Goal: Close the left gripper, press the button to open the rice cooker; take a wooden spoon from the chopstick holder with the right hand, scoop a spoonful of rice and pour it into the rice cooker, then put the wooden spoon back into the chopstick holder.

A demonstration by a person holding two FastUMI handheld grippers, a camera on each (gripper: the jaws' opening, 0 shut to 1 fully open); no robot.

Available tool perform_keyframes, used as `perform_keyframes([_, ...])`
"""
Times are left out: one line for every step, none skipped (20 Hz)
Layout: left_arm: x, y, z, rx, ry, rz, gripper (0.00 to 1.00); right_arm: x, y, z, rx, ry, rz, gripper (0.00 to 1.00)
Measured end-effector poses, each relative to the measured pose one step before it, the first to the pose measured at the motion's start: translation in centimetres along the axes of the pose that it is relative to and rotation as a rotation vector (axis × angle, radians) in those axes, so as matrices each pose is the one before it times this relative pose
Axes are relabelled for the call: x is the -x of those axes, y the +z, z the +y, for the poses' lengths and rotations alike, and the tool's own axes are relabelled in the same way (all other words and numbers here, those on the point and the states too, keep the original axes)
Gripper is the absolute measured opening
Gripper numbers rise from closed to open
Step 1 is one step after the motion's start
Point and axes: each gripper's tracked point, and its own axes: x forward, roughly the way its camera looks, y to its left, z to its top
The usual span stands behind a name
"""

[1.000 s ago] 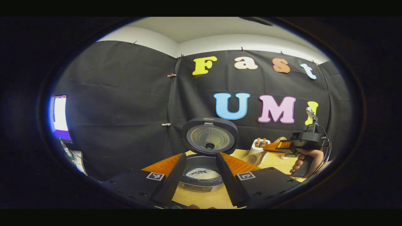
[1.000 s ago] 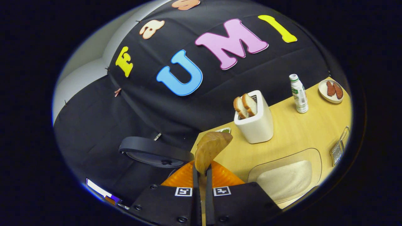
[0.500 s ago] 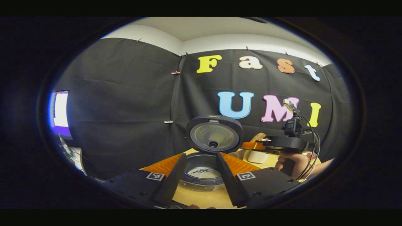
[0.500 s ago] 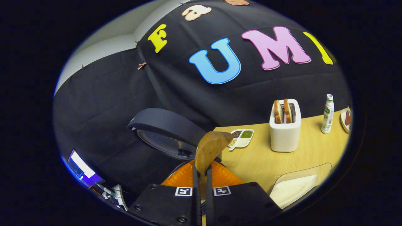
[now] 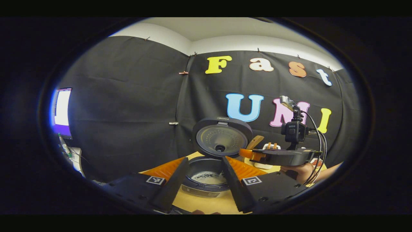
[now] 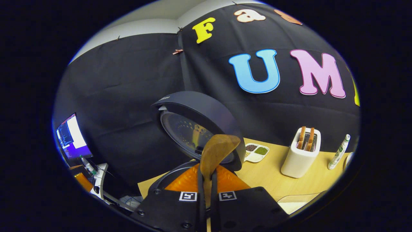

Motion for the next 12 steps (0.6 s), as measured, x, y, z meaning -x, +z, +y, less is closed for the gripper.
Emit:
perform_keyframes([-0.116,-0.2,0.08,0.00268,0.00129,0.00248,0.73,0.089,0.07,0.494,0.0248,0.01146,-0.00708,0.1])
perform_keyframes([-0.064,-0.05,0.161,0.00194,0.00172,0.00303,0.73,0.075,-0.157,0.326,0.02659,0.01163,0.00056,0.1])
perform_keyframes([-0.082,-0.156,0.031,0.00315,0.00103,0.00136,0.73,-0.045,-0.186,0.423,0.02178,0.01112,0.00567,0.1])
perform_keyframes([-0.122,-0.004,0.093,0.00336,0.00032,0.00086,0.73,0.015,0.024,0.164,0.02435,0.00113,-0.0063,0.1])
perform_keyframes([-0.024,-0.11,0.013,0.00313,-0.00108,0.00304,0.73,0.237,0.288,0.118,0.03177,-0.00661,-0.0142,0.1])
perform_keyframes([-0.035,-0.078,0.047,0.00277,0.00172,0.00362,0.73,0.174,0.186,0.093,0.03214,-0.00215,-0.01147,0.1])
perform_keyframes([-0.059,-0.125,0.048,0.00542,-0.00047,0.00001,0.73,0.033,-0.059,0.418,0.02316,0.00726,-0.00408,0.1])
perform_keyframes([-0.024,0.052,0.005,0.00574,-0.00126,0.00034,0.73,-0.175,-0.161,0.445,0.01889,0.01004,-0.00161,0.1])
perform_keyframes([-0.068,-0.141,-0.055,0.00272,-0.00139,0.00184,0.73,-0.034,-0.068,0.171,0.01725,0.00684,-0.00167,0.1])
perform_keyframes([-0.089,-0.05,0.047,0.00048,-0.00082,0.00137,0.73,-0.074,0.021,0.119,0.01979,0.00387,-0.00206,0.1])
perform_keyframes([-0.035,-0.107,-0.08,0.00047,-0.00121,0.00029,0.73,0.069,0.099,0.21,0.01907,0.00332,-0.00157,0.1])
perform_keyframes([0.003,0.018,-0.026,0.00044,-0.00077,-0.00047,0.73,0.072,0.069,0.186,0.01734,0.0052,-0.00283,0.1])
